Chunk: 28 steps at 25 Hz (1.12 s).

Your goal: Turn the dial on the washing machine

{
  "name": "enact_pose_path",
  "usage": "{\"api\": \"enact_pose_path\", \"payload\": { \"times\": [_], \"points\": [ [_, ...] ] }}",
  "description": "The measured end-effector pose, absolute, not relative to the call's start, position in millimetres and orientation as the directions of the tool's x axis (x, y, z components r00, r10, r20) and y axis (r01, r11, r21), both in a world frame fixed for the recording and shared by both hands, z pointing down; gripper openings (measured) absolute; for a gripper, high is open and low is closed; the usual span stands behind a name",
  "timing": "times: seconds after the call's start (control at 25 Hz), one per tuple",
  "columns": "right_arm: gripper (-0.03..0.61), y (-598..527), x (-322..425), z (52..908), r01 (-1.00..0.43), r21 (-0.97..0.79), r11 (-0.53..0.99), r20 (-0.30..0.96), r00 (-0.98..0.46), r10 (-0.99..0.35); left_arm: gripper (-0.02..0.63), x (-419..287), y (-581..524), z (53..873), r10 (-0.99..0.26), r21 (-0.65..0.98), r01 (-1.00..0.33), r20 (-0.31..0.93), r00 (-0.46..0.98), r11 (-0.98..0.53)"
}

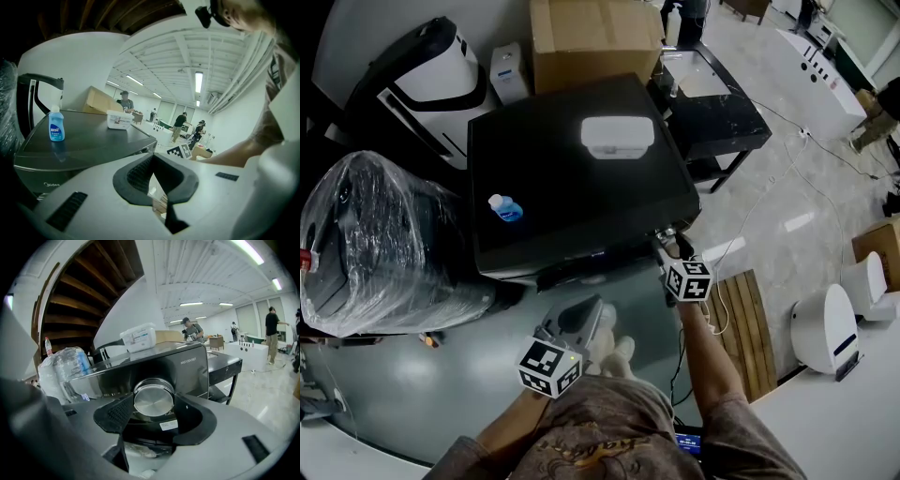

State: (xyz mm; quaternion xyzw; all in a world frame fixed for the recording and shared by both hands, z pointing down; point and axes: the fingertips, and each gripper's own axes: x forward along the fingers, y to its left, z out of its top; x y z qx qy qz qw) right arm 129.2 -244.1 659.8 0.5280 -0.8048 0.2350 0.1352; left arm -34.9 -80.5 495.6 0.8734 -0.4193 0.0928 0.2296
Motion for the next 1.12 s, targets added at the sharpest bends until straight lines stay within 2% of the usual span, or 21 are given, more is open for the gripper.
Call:
{"api": "enact_pose_path", "payload": {
  "times": [0.24, 0.56, 1.12],
  "points": [
    [0.267, -244.3, 132.3, 660.9, -0.856, -0.442, 0.266, 0.425, -0.462, -0.779, -0.003, -32.4, -80.4, 496.0, -0.686, 0.323, -0.773, 0.357, 0.634, -0.547],
    [0.267, -244.3, 132.9, 663.0, -0.820, -0.521, 0.238, 0.413, -0.486, -0.770, -0.003, -30.4, -80.4, 496.5, -0.685, 0.321, -0.771, 0.356, 0.636, -0.549],
    [0.267, -246.0, 136.9, 659.4, -0.607, -0.789, 0.098, 0.311, -0.531, -0.788, -0.003, -30.0, -82.0, 495.5, -0.679, 0.323, -0.767, 0.356, 0.642, -0.555]
  ]
}}
